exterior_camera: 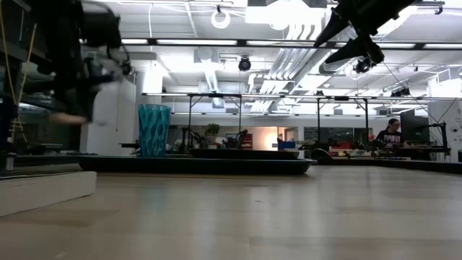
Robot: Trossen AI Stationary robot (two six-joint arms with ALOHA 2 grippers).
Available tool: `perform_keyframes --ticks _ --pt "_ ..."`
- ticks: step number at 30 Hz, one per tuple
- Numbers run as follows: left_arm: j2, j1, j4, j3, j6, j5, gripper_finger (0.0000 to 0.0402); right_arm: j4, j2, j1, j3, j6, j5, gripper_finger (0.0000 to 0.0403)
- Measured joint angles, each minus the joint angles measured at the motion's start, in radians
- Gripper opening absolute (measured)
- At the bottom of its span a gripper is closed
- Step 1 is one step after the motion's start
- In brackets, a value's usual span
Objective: Pick and place plate/cup/fork/spoon on tray
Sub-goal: Put the light orange fork on the dark green tray to the bottom of the blue cup
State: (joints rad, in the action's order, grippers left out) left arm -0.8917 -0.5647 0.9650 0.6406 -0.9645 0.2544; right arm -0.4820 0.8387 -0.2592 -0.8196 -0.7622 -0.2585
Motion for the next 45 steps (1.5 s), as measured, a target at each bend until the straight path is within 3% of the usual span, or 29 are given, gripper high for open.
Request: perform_keyframes --ticks 6,15,22,32,45 --pt "0.004 0.138 -0.147 0.028 -0.108 -0.034 0.0035 0.0 0.0 0.0 0.0 0.002 0.0 0.0223" --pt "-0.293 0.326 -0.224 0.028 -0.275 0.059 0.0036 0.0 0.0 0.0 0.0 0.003 0.0 0.0223" --pt "-0.401 0.28 -0.232 0.028 -0.317 0.186 0.0042 0.0 0.0 0.0 0.0 0.003 0.0 0.0223" --pt "-0.503 0.2 -0.405 0.028 -0.134 0.113 0.0043 0.0 0.0 0.0 0.0 0.003 0.0 0.0223" --pt "-0.62 0.192 -0.383 0.031 -0.165 0.085 0.0044 0.0 0.0 0.0 0.0 0.002 0.0 0.0223"
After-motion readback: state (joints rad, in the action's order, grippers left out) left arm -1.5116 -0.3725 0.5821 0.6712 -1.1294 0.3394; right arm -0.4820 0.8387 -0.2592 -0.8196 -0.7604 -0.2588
